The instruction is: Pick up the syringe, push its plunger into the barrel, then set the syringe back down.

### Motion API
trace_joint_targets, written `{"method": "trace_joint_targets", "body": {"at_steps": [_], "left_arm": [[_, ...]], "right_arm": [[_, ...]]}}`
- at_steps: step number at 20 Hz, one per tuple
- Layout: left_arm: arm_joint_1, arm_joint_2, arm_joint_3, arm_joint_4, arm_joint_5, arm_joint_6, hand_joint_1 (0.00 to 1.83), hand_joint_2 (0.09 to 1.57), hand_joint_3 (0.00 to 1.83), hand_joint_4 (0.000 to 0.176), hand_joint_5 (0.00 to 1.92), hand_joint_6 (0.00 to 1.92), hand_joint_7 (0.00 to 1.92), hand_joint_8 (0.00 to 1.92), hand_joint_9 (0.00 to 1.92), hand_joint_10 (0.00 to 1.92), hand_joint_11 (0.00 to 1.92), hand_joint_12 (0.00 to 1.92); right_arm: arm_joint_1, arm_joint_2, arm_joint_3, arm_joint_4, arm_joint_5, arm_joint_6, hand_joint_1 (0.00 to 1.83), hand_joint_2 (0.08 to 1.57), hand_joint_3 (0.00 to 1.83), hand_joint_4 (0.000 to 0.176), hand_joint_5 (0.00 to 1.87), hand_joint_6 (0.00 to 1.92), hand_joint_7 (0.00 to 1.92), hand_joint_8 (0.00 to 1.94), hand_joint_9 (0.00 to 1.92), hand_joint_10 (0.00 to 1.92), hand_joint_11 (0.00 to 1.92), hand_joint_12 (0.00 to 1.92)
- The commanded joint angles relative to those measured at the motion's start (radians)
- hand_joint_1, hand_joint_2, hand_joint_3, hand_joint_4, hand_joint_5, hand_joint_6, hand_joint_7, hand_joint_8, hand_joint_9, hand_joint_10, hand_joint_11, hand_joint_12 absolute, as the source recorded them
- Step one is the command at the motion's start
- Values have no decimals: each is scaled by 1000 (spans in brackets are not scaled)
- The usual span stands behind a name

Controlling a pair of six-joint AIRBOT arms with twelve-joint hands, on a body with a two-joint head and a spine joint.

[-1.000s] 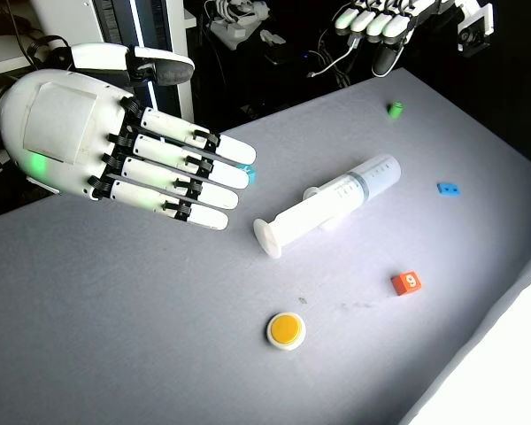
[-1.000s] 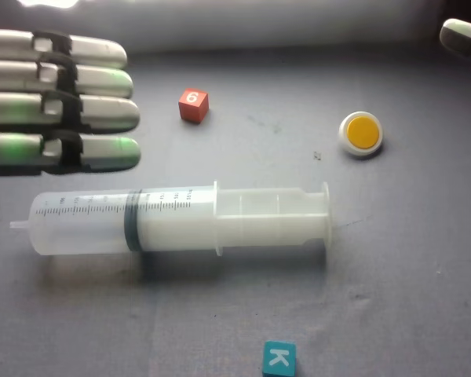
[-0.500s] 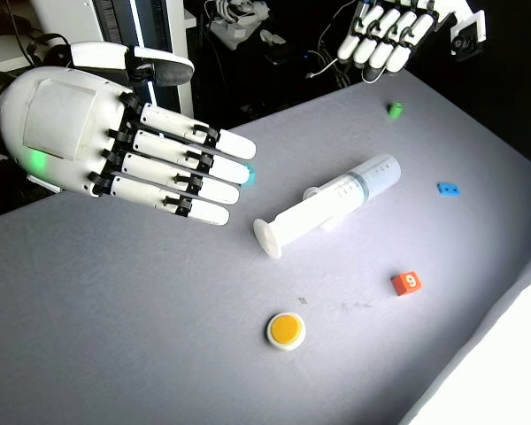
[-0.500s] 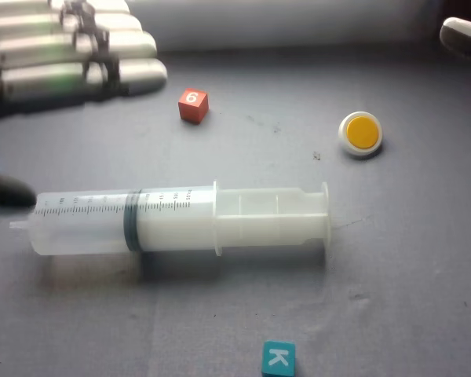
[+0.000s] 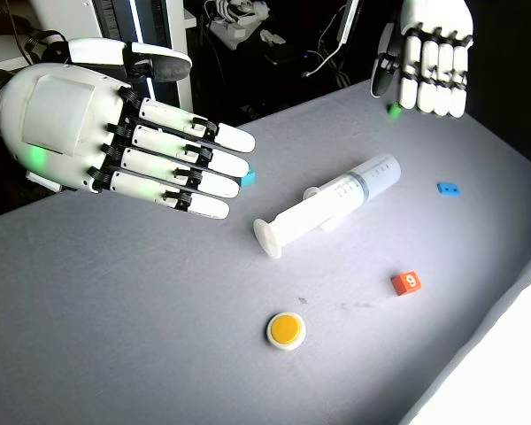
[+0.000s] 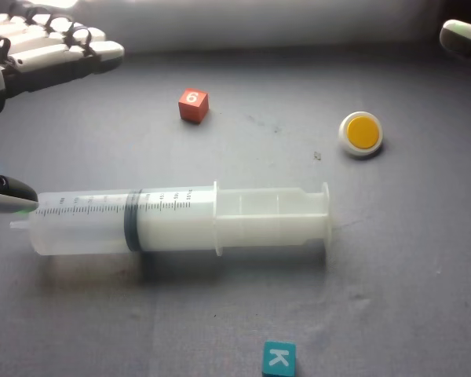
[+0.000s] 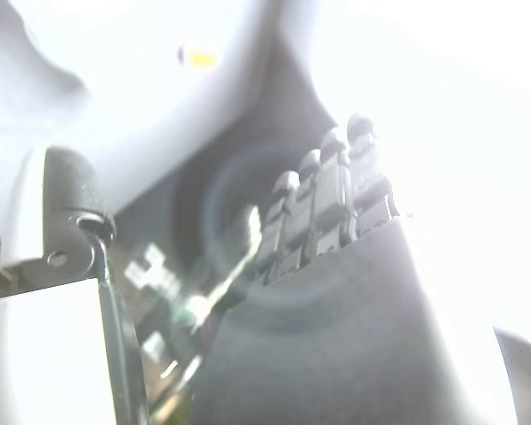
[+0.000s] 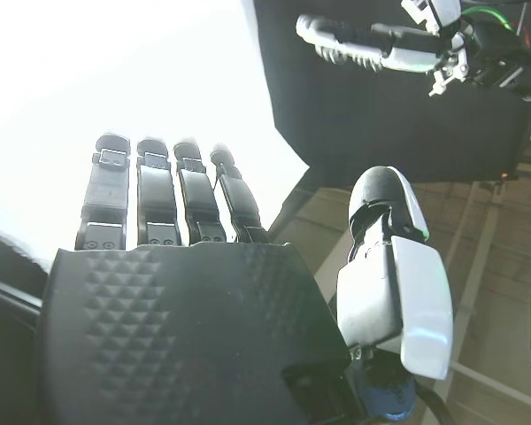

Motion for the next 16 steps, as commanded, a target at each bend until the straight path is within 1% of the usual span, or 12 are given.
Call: {"method": "trace_joint_targets", "body": {"at_steps": [1,3,5,8,9,11,12,13,14,16], "left_arm": [[-9,8,-7,-40,-3,1,1094,1026,8,0,0,0,0,0,0,0,0,0],[-1,18,-32,-58,66,-3,1146,1022,5,0,0,0,0,0,0,0,0,0],[0,28,-65,-112,179,-15,1138,1010,0,0,0,0,0,0,0,0,0,0],[10,39,-116,-156,267,-33,1128,1019,3,0,0,0,0,0,0,0,0,0],[10,40,-134,-178,318,-35,1130,1014,1,0,0,0,0,0,0,0,0,0],[10,31,-160,-216,393,-43,1163,1019,3,0,0,0,0,0,0,0,0,0],[10,22,-165,-223,414,-46,1132,1030,8,0,0,0,0,0,0,0,0,0],[9,10,-167,-232,431,-48,1139,1023,4,0,0,0,0,0,0,0,0,0],[6,-5,-166,-247,455,-52,1092,1021,3,0,0,0,0,0,0,0,0,0],[0,-36,-157,-260,487,-55,1072,1027,6,0,0,0,0,0,0,0,0,0]], "right_arm": [[7,2,1,6,132,3,47,1159,3,0,0,0,0,0,0,0,0,0],[7,2,1,6,138,3,1,1154,0,0,0,0,0,0,0,0,0,0],[7,2,1,6,140,3,0,1155,1,0,0,0,0,0,0,0,0,0],[7,2,1,6,142,3,12,1159,2,0,0,0,0,0,0,0,0,0],[7,2,1,6,142,3,3,1164,4,0,0,0,0,0,0,0,0,0],[6,2,1,6,142,3,0,1176,9,0,0,0,0,0,0,0,0,0],[6,2,1,6,142,3,11,1182,9,0,0,0,0,0,0,0,0,0],[6,2,1,6,143,3,43,1181,7,0,0,0,0,0,0,0,0,0],[6,2,1,6,144,4,5,1171,1,0,0,0,0,0,0,0,0,0],[6,2,1,6,148,7,0,1168,0,0,0,0,0,0,0,0,0,0]]}}
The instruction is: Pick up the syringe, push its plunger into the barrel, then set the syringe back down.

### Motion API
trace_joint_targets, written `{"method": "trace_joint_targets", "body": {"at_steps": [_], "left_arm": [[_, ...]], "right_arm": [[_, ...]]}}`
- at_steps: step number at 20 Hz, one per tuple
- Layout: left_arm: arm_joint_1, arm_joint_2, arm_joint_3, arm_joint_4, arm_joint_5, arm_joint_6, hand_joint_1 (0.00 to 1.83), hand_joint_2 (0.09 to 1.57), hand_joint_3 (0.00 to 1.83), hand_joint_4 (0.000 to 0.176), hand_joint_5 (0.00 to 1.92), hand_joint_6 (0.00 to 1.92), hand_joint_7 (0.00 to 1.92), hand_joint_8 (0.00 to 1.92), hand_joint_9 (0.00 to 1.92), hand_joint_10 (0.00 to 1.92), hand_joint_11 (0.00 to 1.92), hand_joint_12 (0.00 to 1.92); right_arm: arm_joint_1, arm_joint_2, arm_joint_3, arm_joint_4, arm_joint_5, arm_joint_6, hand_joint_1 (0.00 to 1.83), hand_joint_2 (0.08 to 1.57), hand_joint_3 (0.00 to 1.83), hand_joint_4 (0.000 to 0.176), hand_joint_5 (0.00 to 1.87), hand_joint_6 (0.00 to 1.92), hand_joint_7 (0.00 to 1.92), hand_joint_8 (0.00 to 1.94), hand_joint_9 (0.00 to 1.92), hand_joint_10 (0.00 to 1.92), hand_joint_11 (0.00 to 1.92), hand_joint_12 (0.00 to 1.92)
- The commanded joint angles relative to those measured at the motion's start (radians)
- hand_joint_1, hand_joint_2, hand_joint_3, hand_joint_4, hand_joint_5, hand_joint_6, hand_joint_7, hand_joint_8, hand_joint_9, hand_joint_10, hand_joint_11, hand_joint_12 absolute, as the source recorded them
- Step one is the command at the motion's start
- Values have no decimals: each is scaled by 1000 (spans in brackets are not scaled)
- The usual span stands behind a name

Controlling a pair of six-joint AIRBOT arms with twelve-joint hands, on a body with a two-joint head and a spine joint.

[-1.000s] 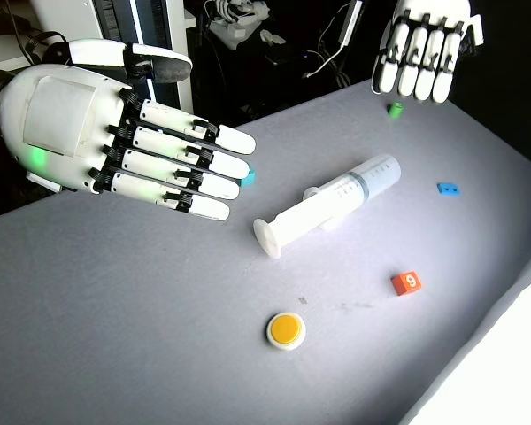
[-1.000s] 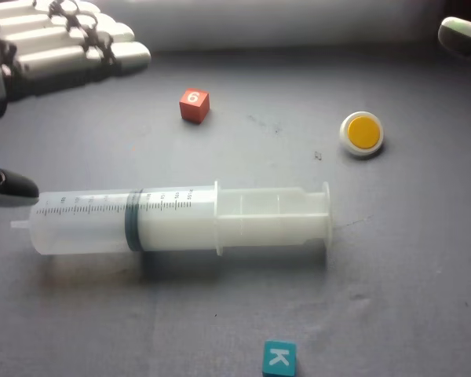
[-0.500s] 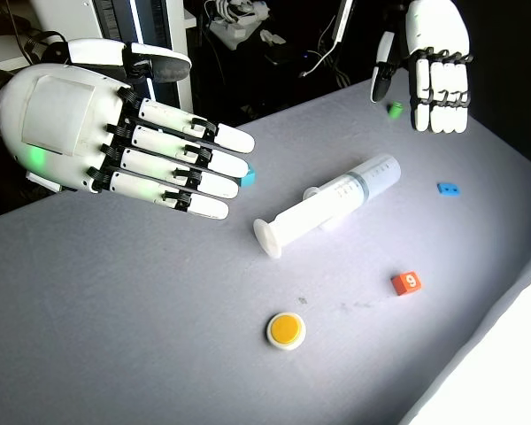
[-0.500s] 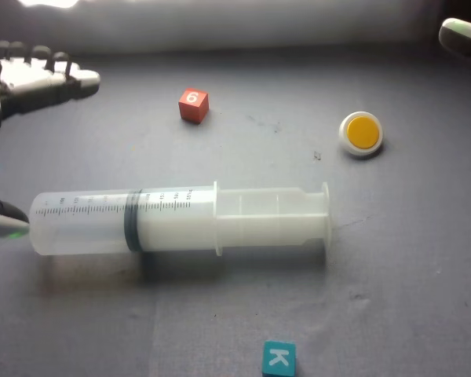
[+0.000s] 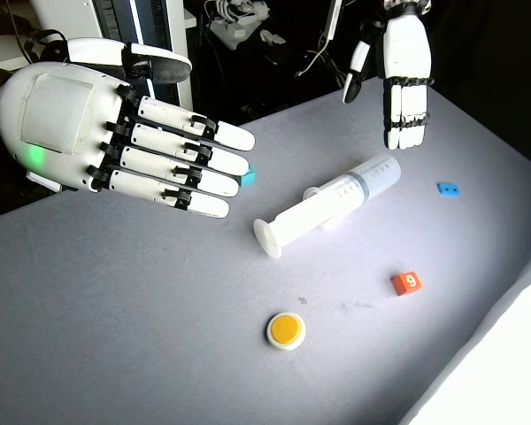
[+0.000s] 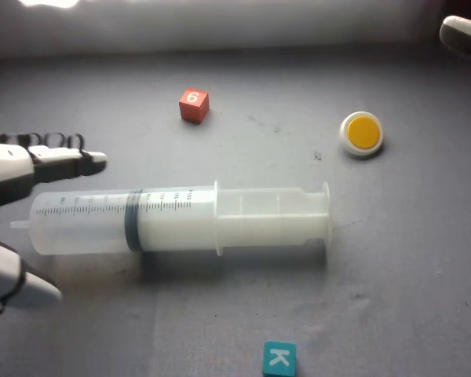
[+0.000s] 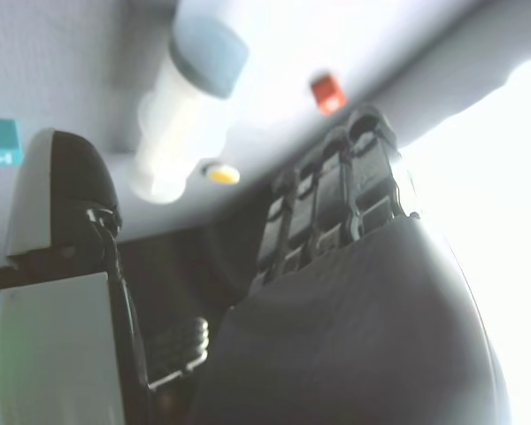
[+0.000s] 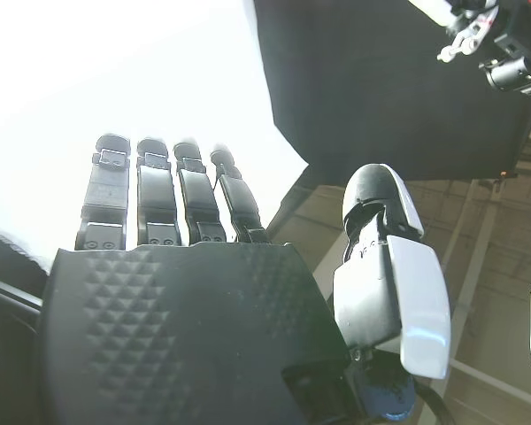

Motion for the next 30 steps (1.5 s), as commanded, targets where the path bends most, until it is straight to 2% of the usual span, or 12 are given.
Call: {"method": "trace_joint_targets", "body": {"at_steps": [1,3,6,12,13,14,15,17,19,24,30], "left_arm": [[-14,-16,9,7,-37,-3,1061,1026,5,0,0,0,0,0,0,0,0,0],[-22,-60,27,0,-21,-6,1034,1034,8,0,0,0,0,0,0,0,0,0],[-36,-119,59,-2,9,-9,1088,1025,2,0,0,0,0,0,0,0,0,0],[-38,-235,127,-8,63,-14,1017,1008,0,0,0,0,0,0,0,0,0,0],[-38,-255,140,-8,77,-15,1107,988,0,0,0,0,0,0,0,0,0,0],[-38,-274,153,-10,85,-16,1107,988,0,0,0,0,0,0,0,0,0,0],[-38,-290,166,-11,98,-16,1013,1002,0,0,0,0,0,0,0,0,0,0],[-41,-343,214,-10,124,-16,1025,995,0,0,0,0,0,0,0,0,0,0],[-42,-372,246,-10,131,-16,1049,987,0,0,0,0,0,0,0,0,0,0],[-41,-432,310,-33,167,-18,969,998,0,0,0,0,0,0,0,0,0,0],[-25,-472,341,-44,185,-19,1047,993,0,0,0,0,0,0,0,0,0,0]], "right_arm": [[6,2,1,8,140,7,0,1169,0,0,0,0,0,0,0,0,0,0],[6,2,1,8,142,7,5,1176,3,0,0,0,0,0,0,0,0,0],[5,2,1,8,149,10,3,1174,2,0,0,0,0,0,0,0,0,0],[5,2,1,8,158,15,58,1177,1,0,0,0,0,0,0,0,0,0],[5,2,1,8,158,15,42,1177,1,0,0,0,0,0,0,0,0,0],[5,2,1,8,158,15,42,1177,1,0,0,0,0,0,0,0,0,0],[5,2,1,8,160,15,47,1176,0,0,0,0,0,0,0,0,0,0],[5,2,1,7,164,17,52,1186,5,0,0,0,0,0,0,0,0,0],[5,2,1,7,165,18,39,1191,5,0,0,0,0,0,0,0,0,0],[5,1,1,7,167,19,84,1196,4,0,0,0,0,0,0,0,0,0],[5,1,1,7,170,20,107,1203,4,0,0,0,0,0,0,0,0,0]]}}
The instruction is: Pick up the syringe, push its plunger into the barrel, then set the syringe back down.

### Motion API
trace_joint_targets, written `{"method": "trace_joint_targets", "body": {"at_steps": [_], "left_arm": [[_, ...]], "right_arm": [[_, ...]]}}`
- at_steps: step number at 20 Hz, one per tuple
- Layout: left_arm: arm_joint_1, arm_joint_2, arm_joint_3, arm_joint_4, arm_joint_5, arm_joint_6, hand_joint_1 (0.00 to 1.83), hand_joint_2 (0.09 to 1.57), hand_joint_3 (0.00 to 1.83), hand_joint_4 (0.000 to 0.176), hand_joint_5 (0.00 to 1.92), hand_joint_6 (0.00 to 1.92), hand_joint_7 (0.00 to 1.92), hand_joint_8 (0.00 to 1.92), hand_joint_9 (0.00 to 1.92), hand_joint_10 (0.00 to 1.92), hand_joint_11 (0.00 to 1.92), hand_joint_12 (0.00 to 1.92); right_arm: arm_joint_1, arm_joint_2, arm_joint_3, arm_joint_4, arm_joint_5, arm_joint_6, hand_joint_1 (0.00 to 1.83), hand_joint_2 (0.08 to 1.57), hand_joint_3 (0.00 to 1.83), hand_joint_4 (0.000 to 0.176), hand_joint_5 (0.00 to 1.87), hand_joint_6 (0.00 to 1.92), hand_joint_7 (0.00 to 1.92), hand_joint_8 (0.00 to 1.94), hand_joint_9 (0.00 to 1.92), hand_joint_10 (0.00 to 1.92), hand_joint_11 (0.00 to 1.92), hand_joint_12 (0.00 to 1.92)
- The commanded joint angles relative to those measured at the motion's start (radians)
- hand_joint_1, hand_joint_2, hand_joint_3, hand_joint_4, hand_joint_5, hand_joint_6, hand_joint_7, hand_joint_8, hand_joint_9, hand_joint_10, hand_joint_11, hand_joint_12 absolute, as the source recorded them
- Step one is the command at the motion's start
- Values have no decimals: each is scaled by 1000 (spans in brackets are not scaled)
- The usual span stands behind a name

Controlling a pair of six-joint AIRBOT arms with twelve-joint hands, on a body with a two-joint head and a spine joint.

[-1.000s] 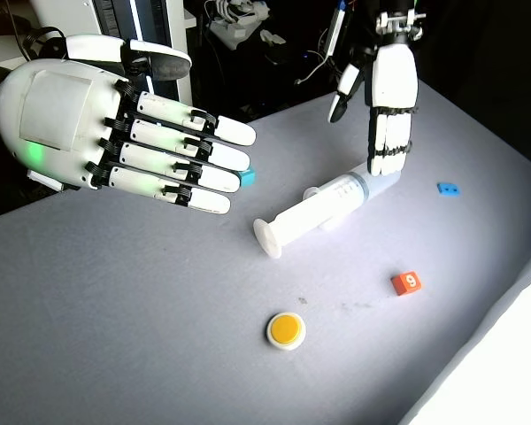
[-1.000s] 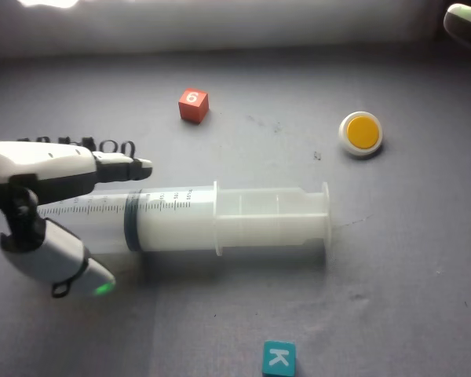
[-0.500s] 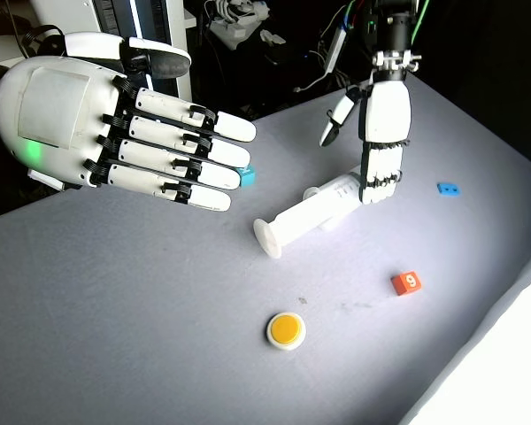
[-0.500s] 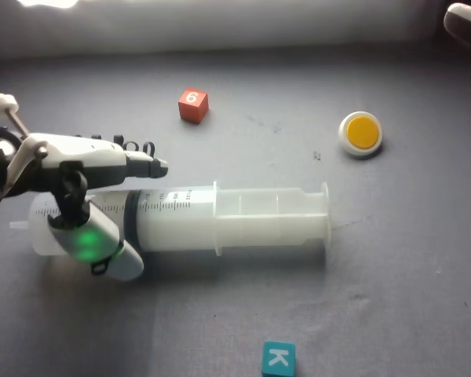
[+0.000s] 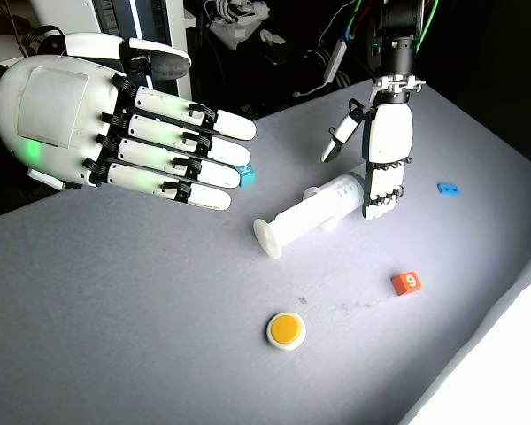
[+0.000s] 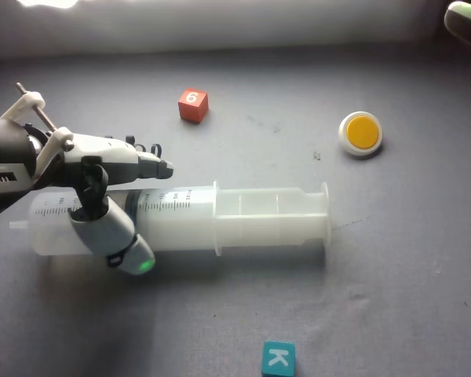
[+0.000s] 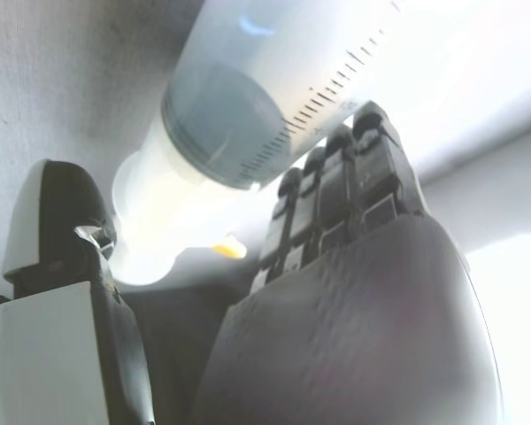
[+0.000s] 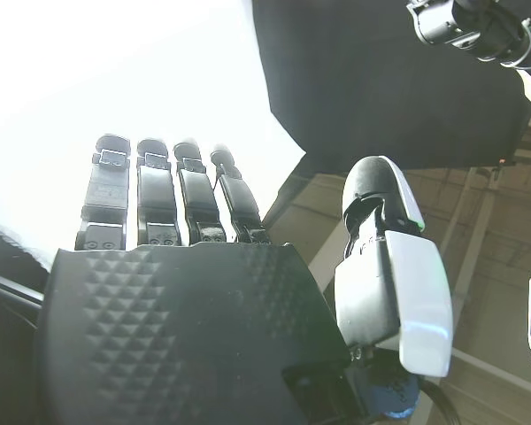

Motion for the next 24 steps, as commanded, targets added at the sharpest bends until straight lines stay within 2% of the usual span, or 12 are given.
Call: {"method": "trace_joint_targets", "body": {"at_steps": [1,12,13,14,15,16,17,18,19,22,23,24], "left_arm": [[0,-2,3,16,-42,-4,1072,988,0,0,0,0,0,0,0,0,0,0],[48,-43,55,16,-64,-4,1137,1019,10,0,4,1,4,1,0,0,17,10],[50,-47,57,16,-66,-4,1214,1052,0,0,41,1,51,8,35,0,3,169],[51,-51,58,16,-66,-4,1214,1052,0,0,41,1,51,8,35,0,3,169],[55,-55,60,16,-66,-4,1246,1057,0,0,165,1,197,2,169,8,0,629],[56,-57,62,16,-69,-4,1246,1057,0,0,165,1,197,2,169,8,0,629],[57,-60,67,16,-69,-4,1213,1035,0,0,283,23,309,15,282,30,0,905],[57,-63,71,16,-69,-3,1191,1036,0,0,341,23,375,17,356,35,0,1024],[59,-65,77,16,-69,-3,1188,1052,4,0,365,24,414,22,401,43,0,1071],[60,-66,80,16,-69,-3,1177,1136,6,0,815,47,920,37,905,103,402,1142],[62,-65,80,16,-69,-3,1177,1136,6,0,815,47,920,37,905,103,402,1142],[63,-65,79,16,-69,-3,1223,1145,0,0,864,891,1073,651,1104,58,623,1013]], "right_arm": [[5,1,1,7,135,9,109,1205,5,0,0,0,0,0,0,0,0,0],[5,-1,1,7,156,11,66,1217,4,0,0,0,0,0,0,0,0,0],[5,-1,1,7,156,11,71,1217,4,0,0,0,0,0,0,0,0,0],[5,-1,1,7,156,11,71,1217,4,0,0,0,0,0,0,0,0,0],[5,-2,1,7,157,11,74,1211,0,0,0,0,0,0,0,0,0,0],[5,-2,1,7,157,11,74,1211,0,0,0,0,0,0,0,0,0,0],[5,-2,1,7,157,11,106,1205,0,0,0,0,0,0,0,0,0,0],[5,-2,1,7,157,11,112,1200,0,0,0,0,0,0,0,0,0,0],[5,-2,1,7,157,11,96,1200,0,0,0,0,0,0,0,0,0,0],[5,-2,1,7,157,11,88,1203,0,0,0,0,0,0,0,0,0,0],[5,-2,1,7,158,11,88,1203,0,0,0,0,0,0,0,0,0,0],[5,-2,1,7,159,11,137,1198,0,0,0,0,0,0,0,0,0,0]]}}
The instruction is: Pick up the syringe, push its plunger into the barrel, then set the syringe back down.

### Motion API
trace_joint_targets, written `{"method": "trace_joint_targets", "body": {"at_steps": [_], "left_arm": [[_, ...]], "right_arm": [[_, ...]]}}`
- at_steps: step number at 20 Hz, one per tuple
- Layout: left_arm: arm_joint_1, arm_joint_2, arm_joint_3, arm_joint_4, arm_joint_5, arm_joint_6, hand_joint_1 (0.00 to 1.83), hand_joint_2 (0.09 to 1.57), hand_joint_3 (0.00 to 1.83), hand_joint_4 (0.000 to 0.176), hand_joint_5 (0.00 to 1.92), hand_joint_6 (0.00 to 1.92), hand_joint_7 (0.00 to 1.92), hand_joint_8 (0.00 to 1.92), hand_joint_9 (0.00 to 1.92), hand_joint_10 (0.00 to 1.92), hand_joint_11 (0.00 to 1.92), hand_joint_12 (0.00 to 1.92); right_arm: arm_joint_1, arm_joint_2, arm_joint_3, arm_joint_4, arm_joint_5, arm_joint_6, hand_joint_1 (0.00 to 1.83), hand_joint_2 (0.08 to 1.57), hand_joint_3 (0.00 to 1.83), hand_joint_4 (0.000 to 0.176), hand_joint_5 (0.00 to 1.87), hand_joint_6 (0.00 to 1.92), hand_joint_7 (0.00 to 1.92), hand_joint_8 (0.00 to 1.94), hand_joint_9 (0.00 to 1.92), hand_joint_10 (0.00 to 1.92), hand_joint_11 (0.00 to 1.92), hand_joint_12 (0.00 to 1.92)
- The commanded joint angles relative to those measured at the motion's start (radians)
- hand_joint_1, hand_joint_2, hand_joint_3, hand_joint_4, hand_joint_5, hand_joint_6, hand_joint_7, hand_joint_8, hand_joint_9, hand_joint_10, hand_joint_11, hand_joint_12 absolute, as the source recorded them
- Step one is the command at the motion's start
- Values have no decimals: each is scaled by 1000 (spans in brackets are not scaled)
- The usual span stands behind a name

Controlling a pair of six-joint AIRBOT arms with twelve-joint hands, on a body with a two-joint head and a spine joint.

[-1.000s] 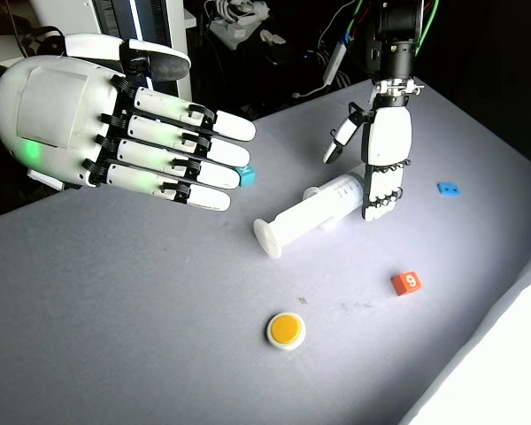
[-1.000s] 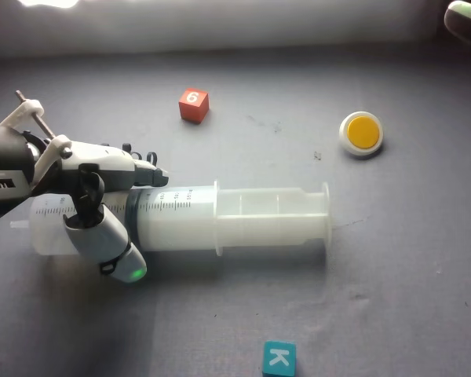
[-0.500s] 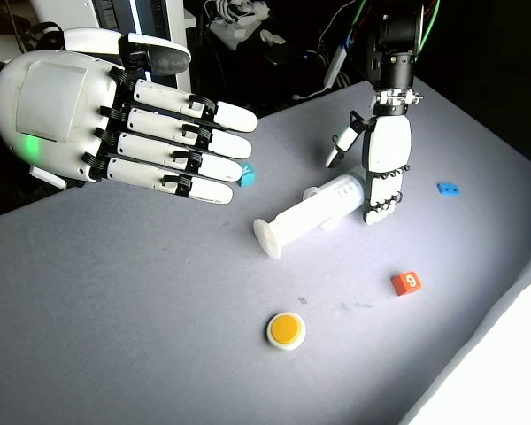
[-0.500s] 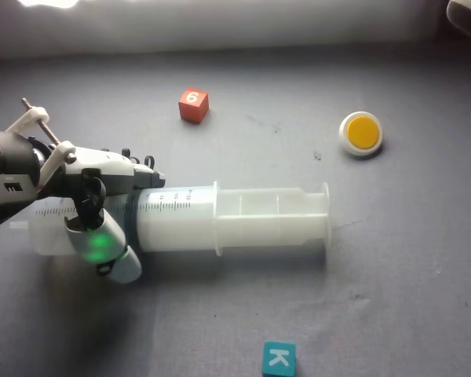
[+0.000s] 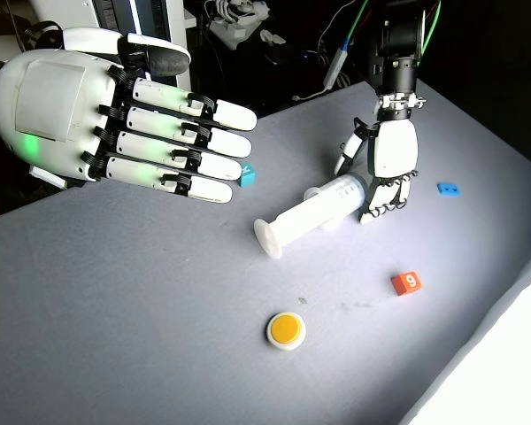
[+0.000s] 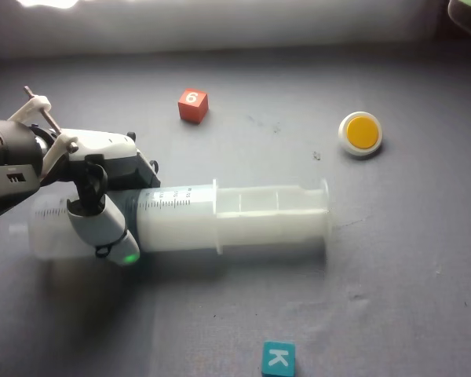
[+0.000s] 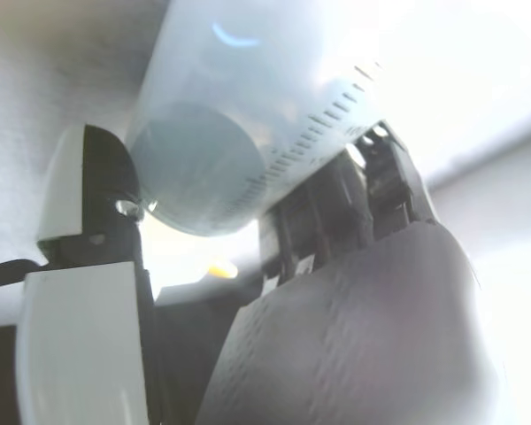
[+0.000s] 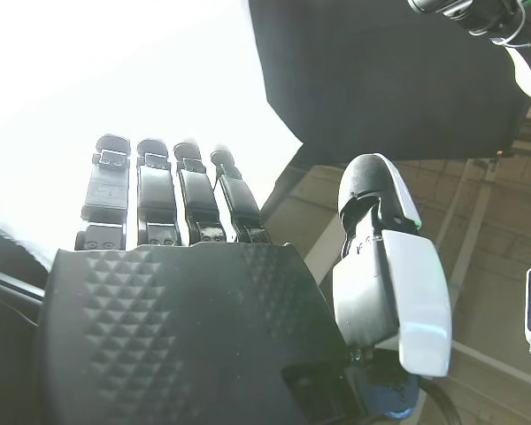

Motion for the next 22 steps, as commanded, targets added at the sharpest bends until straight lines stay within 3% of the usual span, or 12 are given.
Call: {"method": "trace_joint_targets", "body": {"at_steps": [1,2,3,4,5,7,12,16,18,22], "left_arm": [[3,-8,-5,-11,-3,-6,1353,1096,0,0,939,860,1151,691,972,963,684,1206],[3,-6,-7,-11,-5,-6,1279,1071,0,0,972,944,1190,722,991,984,699,1374],[3,-6,-7,-11,-5,-6,1259,1069,0,0,978,951,1195,727,1031,877,703,1381],[3,-4,-7,-11,-5,-6,1241,1085,4,0,959,1076,1143,728,1013,832,679,1393],[3,-3,-8,-11,-5,-6,1346,1100,5,0,910,1140,1104,726,922,1136,641,1395],[3,4,-8,-11,-5,-5,1367,1121,1,0,871,1206,1052,792,873,1250,601,1414],[-25,48,-36,-11,-53,6,1372,1113,1,0,919,1097,1045,899,860,1222,601,1343],[-42,105,-63,37,-133,11,1372,1115,1,0,902,1093,1047,886,866,1246,611,1343],[-58,141,-79,37,-151,11,1371,1114,0,0,903,1135,1058,835,866,1235,622,1338],[-93,200,-106,10,-172,11,1368,1117,0,0,907,1153,1050,762,870,1262,590,1369]], "right_arm": [[5,1,1,7,130,9,144,1195,0,0,0,0,0,0,0,0,0,0],[5,1,1,7,130,9,110,1196,0,0,0,0,0,0,0,0,0,0],[5,0,1,7,130,9,103,1197,0,0,0,0,0,0,0,0,0,0],[5,0,1,7,130,9,124,1197,0,0,0,0,0,0,0,0,0,0],[5,-1,1,7,130,9,131,1200,0,0,0,0,0,0,0,0,0,0],[5,-1,1,7,131,9,154,1204,1,0,0,0,0,0,0,0,0,0],[5,-16,1,8,170,9,130,1210,3,0,0,0,0,0,0,0,0,0],[5,-23,1,32,179,9,135,1212,2,0,0,0,0,0,0,0,0,0],[5,-25,1,36,178,9,16,1194,0,0,0,0,0,0,0,0,0,0],[4,-28,1,36,172,8,0,1100,0,0,0,0,0,0,0,0,0,0]]}}
